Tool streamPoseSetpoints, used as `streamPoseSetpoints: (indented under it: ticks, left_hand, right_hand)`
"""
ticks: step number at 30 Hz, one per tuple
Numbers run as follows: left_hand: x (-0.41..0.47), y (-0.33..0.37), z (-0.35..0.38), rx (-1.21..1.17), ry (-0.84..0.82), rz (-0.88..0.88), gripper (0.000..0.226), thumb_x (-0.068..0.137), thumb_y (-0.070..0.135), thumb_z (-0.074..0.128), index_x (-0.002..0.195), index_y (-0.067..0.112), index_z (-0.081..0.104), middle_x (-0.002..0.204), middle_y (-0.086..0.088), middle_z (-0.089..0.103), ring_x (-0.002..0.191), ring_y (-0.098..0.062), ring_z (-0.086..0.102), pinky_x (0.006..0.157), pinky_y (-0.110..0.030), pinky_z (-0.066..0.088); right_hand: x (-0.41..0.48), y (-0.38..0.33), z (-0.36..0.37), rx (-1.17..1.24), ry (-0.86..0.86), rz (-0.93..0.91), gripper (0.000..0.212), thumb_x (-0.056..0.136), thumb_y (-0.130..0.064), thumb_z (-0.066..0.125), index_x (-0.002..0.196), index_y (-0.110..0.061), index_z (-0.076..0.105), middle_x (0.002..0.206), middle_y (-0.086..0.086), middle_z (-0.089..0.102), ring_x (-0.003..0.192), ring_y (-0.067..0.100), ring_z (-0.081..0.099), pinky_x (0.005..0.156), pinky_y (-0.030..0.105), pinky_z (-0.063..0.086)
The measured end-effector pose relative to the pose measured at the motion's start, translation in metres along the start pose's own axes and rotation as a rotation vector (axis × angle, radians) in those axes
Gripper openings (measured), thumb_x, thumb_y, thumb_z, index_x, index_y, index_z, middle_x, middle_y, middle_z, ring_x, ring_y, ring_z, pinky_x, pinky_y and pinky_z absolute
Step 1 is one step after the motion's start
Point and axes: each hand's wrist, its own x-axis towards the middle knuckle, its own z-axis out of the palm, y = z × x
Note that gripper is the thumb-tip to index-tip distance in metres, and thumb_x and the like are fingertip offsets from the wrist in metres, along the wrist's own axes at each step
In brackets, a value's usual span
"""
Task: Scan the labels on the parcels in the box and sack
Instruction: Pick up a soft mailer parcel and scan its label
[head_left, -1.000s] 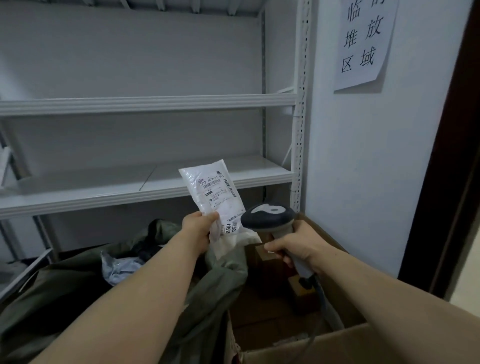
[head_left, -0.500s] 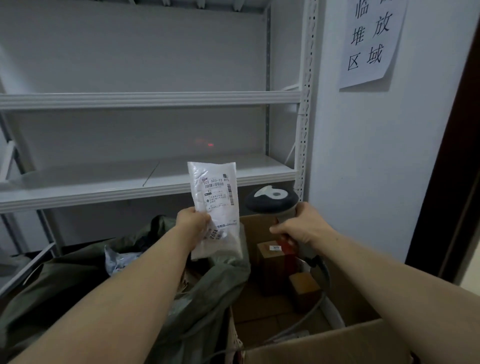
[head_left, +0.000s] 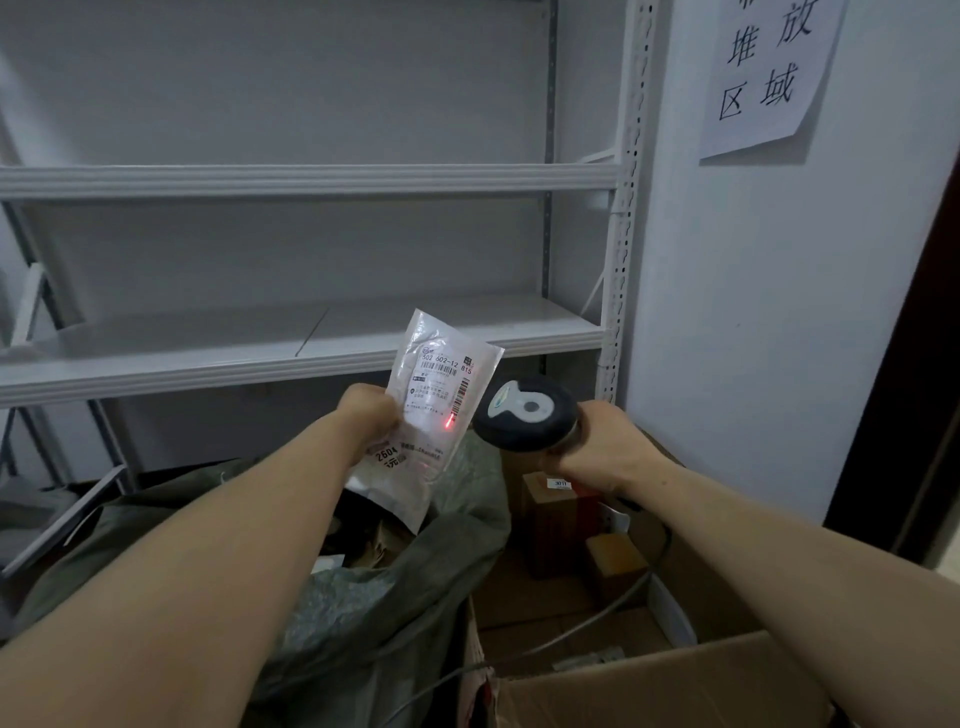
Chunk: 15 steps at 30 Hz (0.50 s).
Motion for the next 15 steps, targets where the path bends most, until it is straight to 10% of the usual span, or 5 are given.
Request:
streamPoseSetpoints:
  ticks: [15]
  left_hand:
    - [0.0054, -0.0044, -0.0063, 0.022, 0.041, -0.014, 0.024, 0.085, -0.009, 0.045, 0.071, 0.006, 0.057, 0.073, -0.015, 0.058, 0.067, -0.028, 0.057, 0.078, -0.043, 0.054]
  right_hand:
    - [0.0026, -0.0084, -0.0008, -0.114, -0.028, -0.062, 0.010, 0.081, -0.015, 0.068, 0.088, -0.017, 0.060, 0.080, -0.007, 0.060, 0.084, 0.010, 0.058, 0.080, 0.020, 0.044]
